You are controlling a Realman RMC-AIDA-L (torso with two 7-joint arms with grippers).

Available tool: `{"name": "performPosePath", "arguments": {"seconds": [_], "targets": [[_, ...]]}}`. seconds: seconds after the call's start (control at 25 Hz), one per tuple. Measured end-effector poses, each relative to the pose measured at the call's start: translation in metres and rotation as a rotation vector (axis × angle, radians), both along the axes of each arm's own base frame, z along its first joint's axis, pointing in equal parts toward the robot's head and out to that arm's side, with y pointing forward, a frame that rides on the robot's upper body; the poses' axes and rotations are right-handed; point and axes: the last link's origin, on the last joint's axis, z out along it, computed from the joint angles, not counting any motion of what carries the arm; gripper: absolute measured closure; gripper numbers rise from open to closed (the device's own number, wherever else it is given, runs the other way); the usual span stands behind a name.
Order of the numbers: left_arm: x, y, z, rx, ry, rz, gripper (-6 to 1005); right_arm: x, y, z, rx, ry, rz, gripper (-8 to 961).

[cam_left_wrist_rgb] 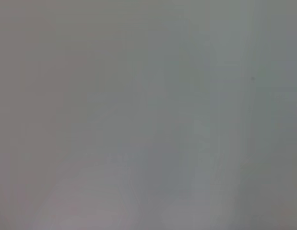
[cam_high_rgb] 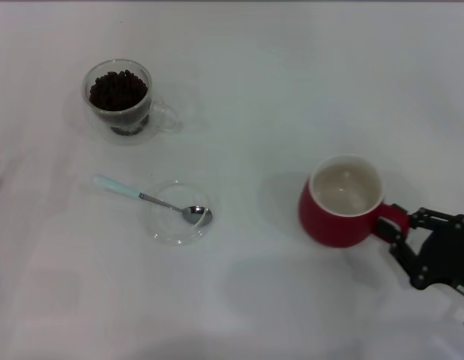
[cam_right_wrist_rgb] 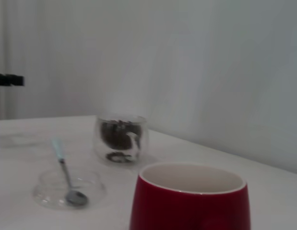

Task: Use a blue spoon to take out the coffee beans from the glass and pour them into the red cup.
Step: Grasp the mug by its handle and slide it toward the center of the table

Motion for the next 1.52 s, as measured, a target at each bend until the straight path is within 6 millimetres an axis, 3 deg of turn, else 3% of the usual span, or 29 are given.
{"name": "performPosePath", "arguments": {"seconds": [0.6,1.0,1.32,1.52], "targets": [[0.000,-0.001,-0.001,0.000,-0.002,0.003,286,-0.036,0.018,-0.037,-0.146,0.009,0.147,730],[-0.002,-0.004,0.000,0.000,0.000,0.011,286,-0.035,0.020,-0.036,-0.148,0.030,0.125,730],[-0.002,-0.005,0.000,0.001,-0.001,0.010,286,-0.036,0.019,-0.031,-0.127,0.059,0.123,478],[0.003,-0.008,-0.001,0.000,-0.077,-0.012,285,-0.049,0.003,-0.007,-0.090,0.192,0.237,273]]}}
